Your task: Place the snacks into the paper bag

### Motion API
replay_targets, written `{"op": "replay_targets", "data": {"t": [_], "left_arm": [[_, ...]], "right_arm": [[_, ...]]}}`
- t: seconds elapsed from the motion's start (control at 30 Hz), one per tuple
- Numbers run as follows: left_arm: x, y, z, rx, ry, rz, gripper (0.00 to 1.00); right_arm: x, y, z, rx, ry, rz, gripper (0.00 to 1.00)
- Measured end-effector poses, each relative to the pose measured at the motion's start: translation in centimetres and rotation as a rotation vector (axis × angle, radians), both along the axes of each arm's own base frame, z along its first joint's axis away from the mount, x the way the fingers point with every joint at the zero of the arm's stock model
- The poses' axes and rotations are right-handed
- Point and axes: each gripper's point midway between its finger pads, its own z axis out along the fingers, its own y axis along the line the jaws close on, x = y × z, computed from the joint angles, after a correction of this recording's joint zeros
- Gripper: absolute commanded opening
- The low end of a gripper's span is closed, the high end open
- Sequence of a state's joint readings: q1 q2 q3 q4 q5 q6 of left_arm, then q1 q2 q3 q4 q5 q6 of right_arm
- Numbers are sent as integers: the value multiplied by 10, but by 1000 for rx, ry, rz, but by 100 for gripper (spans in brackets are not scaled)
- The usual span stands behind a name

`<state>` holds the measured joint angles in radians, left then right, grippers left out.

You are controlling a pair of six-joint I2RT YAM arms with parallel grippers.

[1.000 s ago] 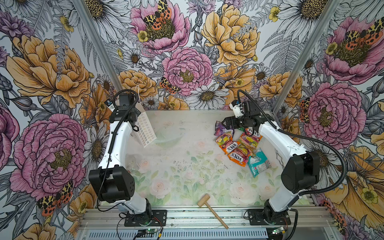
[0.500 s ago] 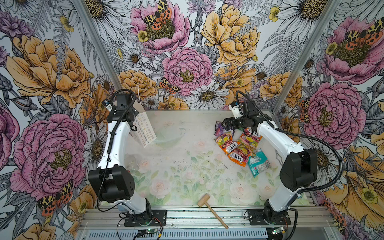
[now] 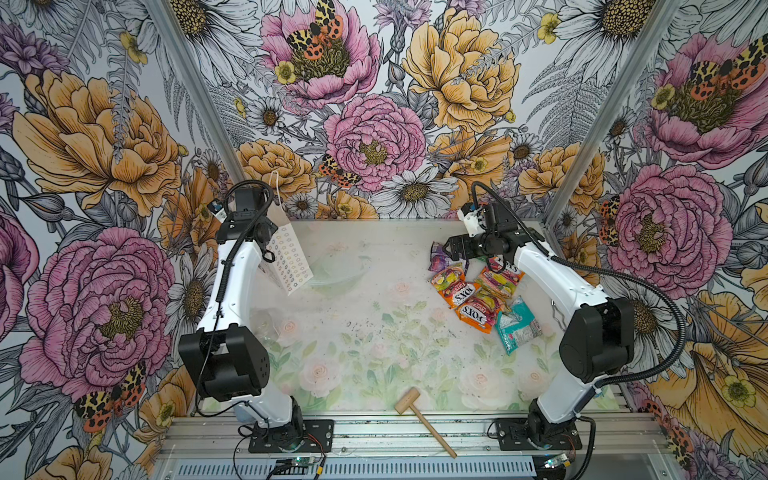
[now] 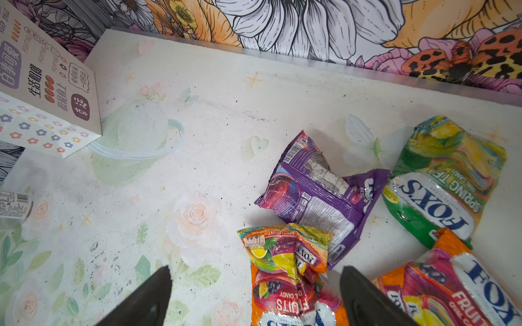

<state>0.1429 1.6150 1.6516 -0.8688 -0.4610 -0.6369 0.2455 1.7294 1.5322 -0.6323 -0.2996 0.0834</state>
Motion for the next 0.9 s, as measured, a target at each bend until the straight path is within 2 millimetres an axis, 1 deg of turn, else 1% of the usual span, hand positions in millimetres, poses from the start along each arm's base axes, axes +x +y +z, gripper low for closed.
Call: {"op": "replay_targets", "data": {"t": [0.2,0.33,0.5,0.67,0.9], "left_arm": [[2,0,-5,-5,10,-3,79],[2,2,-7,-9,14,1,78],[2,4,-7,-12,14,3,73],[2,4,-8,-9,18,-3,71],[2,7,-7,-15,14,-2,66]], "right_arm": [[0,0,0,-2,-2,2,95],[0,0,0,-2,-1,2,95],[0,0,0,-2,-2,2,95],[0,0,0,-4,-3,4,95],[0,0,0,-4,-3,4,95]]}}
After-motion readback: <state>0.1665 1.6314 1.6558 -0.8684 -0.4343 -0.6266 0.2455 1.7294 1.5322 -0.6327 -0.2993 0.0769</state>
